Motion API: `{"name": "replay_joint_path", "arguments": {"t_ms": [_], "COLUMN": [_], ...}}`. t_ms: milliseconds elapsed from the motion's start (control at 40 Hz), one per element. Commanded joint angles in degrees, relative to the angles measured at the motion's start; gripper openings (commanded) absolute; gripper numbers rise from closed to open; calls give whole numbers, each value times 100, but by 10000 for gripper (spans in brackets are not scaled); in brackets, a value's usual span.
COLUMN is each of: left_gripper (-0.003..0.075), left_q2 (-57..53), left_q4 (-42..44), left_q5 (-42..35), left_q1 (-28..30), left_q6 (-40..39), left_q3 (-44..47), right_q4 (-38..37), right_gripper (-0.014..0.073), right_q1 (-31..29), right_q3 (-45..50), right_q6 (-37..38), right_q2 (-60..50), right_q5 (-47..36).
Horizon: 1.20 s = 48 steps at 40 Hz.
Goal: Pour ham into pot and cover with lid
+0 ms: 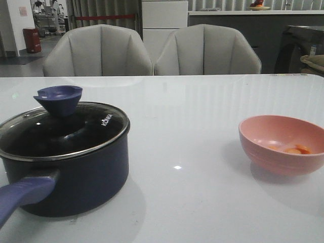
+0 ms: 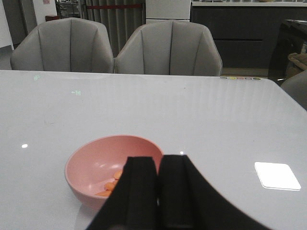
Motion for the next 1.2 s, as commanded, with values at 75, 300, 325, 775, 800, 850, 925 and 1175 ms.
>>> {"name": "replay_joint_path", "arguments": {"t_ms": [75, 300, 325, 775, 800, 850, 925, 1175], "left_gripper": [125, 125, 125, 125, 125, 125, 125, 127], "left_q2": [-117, -117, -117, 1144, 1220, 1321, 1444, 1625], "left_q4": [2, 2, -8, -22, -22, -22, -22, 0], "left_q5": [-460, -1713, -1869, 1397, 1457, 1498, 1510, 1515], "left_q1": [12, 12, 12, 12, 12, 12, 12, 12], "left_q6": [-47, -47, -47, -47, -47, -47, -47, -47], "left_q3": [173, 120, 81, -2389, -2444, -2466, -2445, -2442], "right_q4": [-16, -16, -16, -16, -16, -16, -16, -16], "right_gripper": [143, 143, 143, 143, 143, 143, 143, 143], "right_q1": [-44, -44, -44, -44, -44, -44, -44, -44], "right_q3": [63, 63, 63, 63, 63, 63, 63, 63], "right_q6": [-24, -24, -24, -24, -24, -24, -24, -24], "right_q2": [-115, -115, -115, -115, -115, -115, -115, -115], "right_q5": [-475, -475, -475, -475, -475, -475, -475, -475]}}
